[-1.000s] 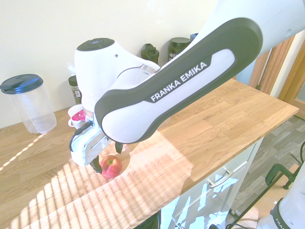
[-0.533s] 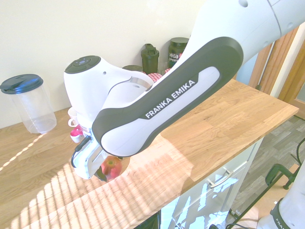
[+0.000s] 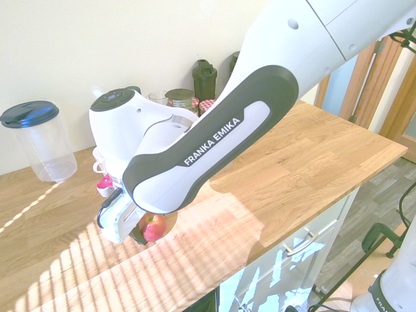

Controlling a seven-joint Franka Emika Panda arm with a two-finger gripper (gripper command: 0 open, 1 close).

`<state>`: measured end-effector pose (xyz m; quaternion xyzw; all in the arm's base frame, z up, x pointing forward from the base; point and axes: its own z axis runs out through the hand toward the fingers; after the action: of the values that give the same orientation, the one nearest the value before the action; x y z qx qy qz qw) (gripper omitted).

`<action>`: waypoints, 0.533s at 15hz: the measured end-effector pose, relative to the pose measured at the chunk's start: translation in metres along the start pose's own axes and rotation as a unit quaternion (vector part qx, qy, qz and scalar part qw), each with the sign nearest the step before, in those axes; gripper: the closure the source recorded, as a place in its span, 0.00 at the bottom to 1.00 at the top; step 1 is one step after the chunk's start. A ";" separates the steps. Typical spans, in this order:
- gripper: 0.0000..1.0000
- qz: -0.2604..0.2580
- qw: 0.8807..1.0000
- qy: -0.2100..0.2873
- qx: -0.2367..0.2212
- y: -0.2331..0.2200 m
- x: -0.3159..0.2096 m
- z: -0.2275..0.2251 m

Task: Put the apple into the container

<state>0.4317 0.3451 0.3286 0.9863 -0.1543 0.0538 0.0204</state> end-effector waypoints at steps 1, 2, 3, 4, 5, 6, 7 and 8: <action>1.00 0.001 1.000 0.000 0.000 0.001 0.001 0.000; 1.00 0.003 1.000 0.001 0.001 0.001 0.003 -0.001; 1.00 0.005 1.000 0.003 0.005 -0.001 0.005 -0.005; 1.00 0.013 1.000 0.003 0.016 -0.004 0.008 -0.020; 1.00 0.023 0.999 0.001 0.029 -0.007 0.011 -0.052; 1.00 0.033 0.999 0.011 0.040 -0.007 0.017 -0.097; 1.00 0.048 0.997 0.026 0.047 0.004 0.030 -0.133; 1.00 0.075 0.995 0.037 0.049 0.024 0.055 -0.158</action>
<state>0.4604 0.3152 0.4920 0.9690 -0.2245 0.0994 -0.0267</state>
